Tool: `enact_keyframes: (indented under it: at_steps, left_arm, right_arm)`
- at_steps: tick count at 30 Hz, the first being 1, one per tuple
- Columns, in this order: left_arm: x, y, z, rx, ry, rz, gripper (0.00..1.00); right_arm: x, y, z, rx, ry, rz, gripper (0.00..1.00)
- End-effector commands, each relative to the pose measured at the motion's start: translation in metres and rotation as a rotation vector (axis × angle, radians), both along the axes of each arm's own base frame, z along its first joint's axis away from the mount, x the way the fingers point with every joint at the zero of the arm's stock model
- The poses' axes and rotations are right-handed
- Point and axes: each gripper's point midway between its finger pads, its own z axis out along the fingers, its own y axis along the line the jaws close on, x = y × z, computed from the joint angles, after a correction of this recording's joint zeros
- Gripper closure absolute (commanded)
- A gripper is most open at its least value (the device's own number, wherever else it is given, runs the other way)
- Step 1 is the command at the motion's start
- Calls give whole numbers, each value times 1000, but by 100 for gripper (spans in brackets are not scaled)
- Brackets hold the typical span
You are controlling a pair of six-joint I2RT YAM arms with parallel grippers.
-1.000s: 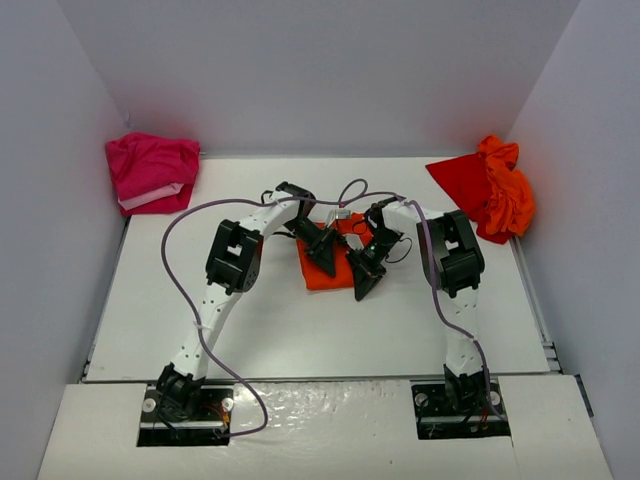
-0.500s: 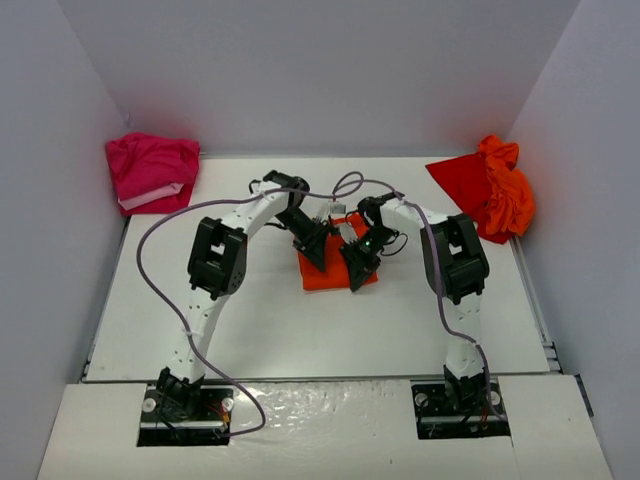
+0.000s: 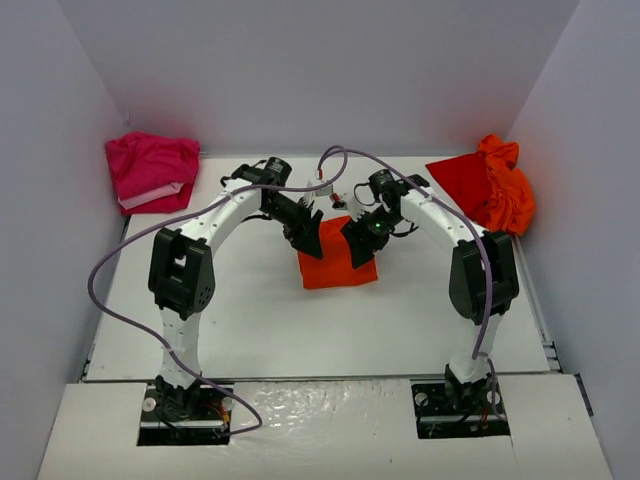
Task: Fold and stack the t-shirts
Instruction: Smooth out wrinkles on the folded tshirt
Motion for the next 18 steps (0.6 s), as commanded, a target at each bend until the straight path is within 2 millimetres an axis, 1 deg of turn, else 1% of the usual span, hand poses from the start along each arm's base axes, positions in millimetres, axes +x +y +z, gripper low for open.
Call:
enact_keyframes:
  at_steps: [1, 4, 6, 9, 11, 14, 15, 18]
  left_arm:
    - [47, 77, -55, 131, 277, 329, 33]
    - [56, 89, -71, 138, 326, 374, 32]
    - [60, 97, -80, 164, 330, 406, 32]
    - [63, 105, -86, 176, 320, 436, 32]
    - [64, 110, -84, 183, 310, 466, 32]
    - [71, 120, -71, 202, 268, 524, 32]
    - [72, 124, -64, 203, 249, 539, 32]
    - [66, 137, -53, 233, 246, 580, 32]
  right_arm:
    - [29, -19, 36, 154, -36, -89, 47]
    - [27, -15, 29, 179, 0, -85, 48]
    - [26, -14, 30, 189, -5, -78, 48]
    - [26, -16, 30, 189, -10, -79, 47]
    - [27, -19, 31, 193, -16, -86, 48]
    - [33, -27, 34, 202, -30, -114, 48]
    - [34, -29, 35, 209, -30, -122, 48]
    - [41, -39, 42, 216, -49, -167, 48]
